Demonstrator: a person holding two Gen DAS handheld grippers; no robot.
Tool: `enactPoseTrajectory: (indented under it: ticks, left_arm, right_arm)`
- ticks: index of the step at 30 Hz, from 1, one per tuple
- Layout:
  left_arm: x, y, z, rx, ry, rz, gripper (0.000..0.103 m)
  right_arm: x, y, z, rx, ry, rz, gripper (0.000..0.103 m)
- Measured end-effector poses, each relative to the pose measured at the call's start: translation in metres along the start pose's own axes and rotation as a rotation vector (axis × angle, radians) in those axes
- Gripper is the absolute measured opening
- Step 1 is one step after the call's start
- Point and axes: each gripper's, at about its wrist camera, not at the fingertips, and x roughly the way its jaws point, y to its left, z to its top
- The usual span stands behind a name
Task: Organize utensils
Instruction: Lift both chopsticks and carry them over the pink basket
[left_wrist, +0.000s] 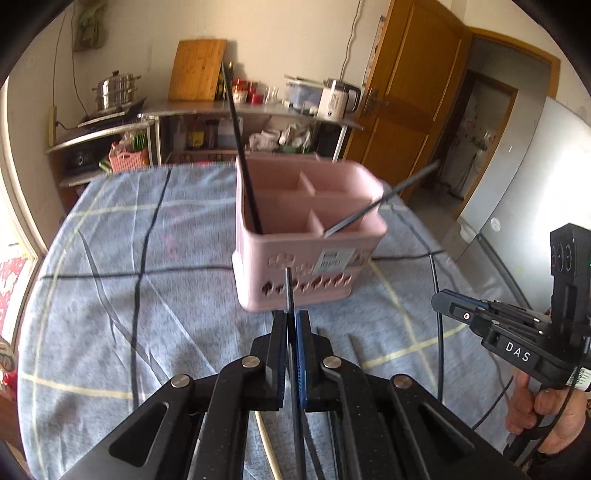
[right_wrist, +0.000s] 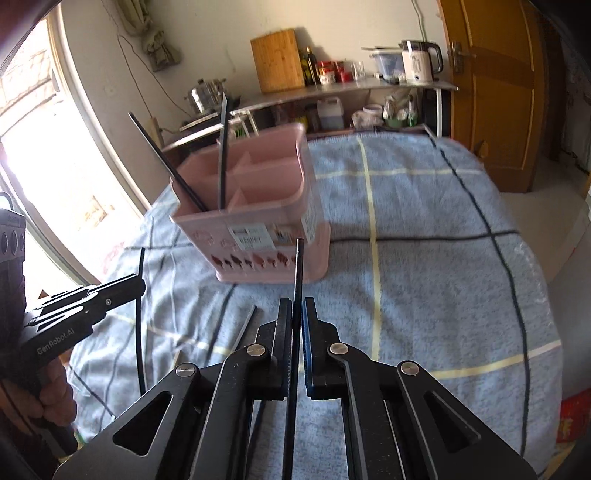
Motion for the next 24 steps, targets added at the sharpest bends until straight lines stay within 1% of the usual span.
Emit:
enactPoseTrajectory:
  ticks: [4,7,11,14,17,24]
  left_arm:
    - [-0.028,-0.004,0.021,0.02,-0.074,-0.005,0.004]
    - [-0.042,-0.009,0.031,0.035,-0.108,-0.003,0.004]
    - [-0.051,-0.011,0.042,0.045,-0.134,0.002,0.004]
    - [-0.057,-0.012,0.044,0.044,-0.146,0.0,0.004]
    - [-0.059,-0.012,0.041,0.04,-0.144,-0.002,0.004]
    - [-0.062,-0.011,0.033,0.039,-0.136,0.005,0.004]
  right_arm:
    - [-0.025,0.006,0.015,-0.013,-0.086,0.013,0.005]
    - [-0.039,0.01,0.025,-0.023,-0.136,0.018,0.005]
    - [-0.055,0.014,0.033,-0.033,-0.186,0.02,0.005]
    - [-0.062,0.012,0.035,-0.032,-0.214,0.024,0.005]
    - [-0.065,0.008,0.035,-0.028,-0.219,0.026,0.005]
    - [-0.067,0.005,0.026,-0.02,-0.199,0.02,0.005]
